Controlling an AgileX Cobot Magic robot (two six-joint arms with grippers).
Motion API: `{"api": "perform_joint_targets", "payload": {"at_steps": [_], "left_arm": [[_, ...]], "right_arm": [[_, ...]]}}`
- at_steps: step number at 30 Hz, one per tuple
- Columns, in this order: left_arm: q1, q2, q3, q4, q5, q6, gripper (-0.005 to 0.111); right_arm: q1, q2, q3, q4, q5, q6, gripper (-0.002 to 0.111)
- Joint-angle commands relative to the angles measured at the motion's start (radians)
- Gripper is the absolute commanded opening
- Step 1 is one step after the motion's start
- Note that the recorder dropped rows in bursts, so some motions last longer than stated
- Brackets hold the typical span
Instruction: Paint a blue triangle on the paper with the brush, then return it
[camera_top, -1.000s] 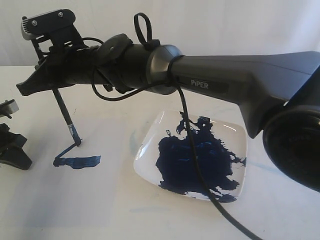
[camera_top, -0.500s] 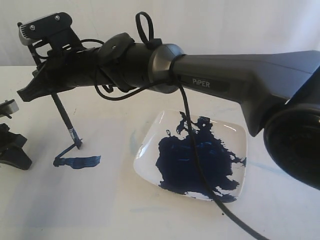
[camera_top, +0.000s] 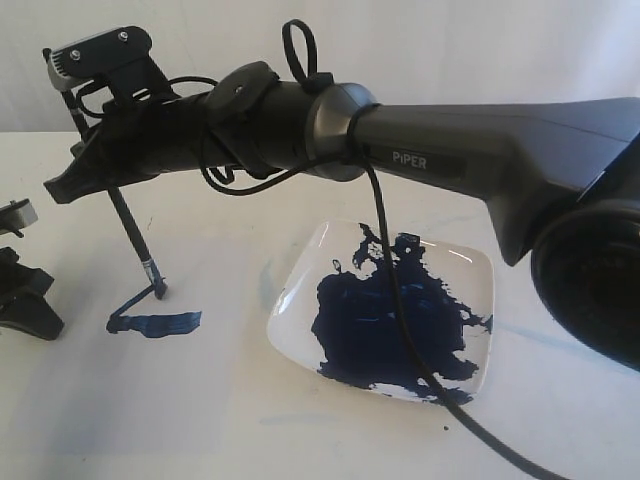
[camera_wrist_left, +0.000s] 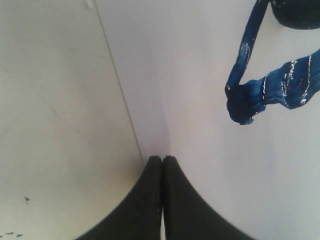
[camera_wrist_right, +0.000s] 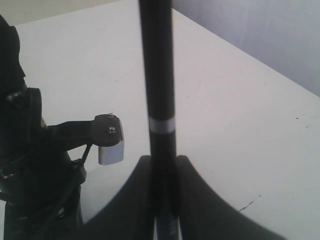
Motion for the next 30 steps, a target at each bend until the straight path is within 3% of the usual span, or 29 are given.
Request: {"api": "perform_joint_targets", "payload": {"at_steps": [1, 30], "left_arm": [[0.002, -0.010, -0.002, -0.003, 0.020, -0.002, 0.000], [0.002, -0.010, -0.002, -0.005, 0.020, -0.002, 0.000]], "right_arm": [[-0.007, -0.002, -0.005, -0.017, 0.033, -0.011, 0.000], [-0.018, -0.017, -0.005, -0.163, 0.085, 0.108, 0.000]]}}
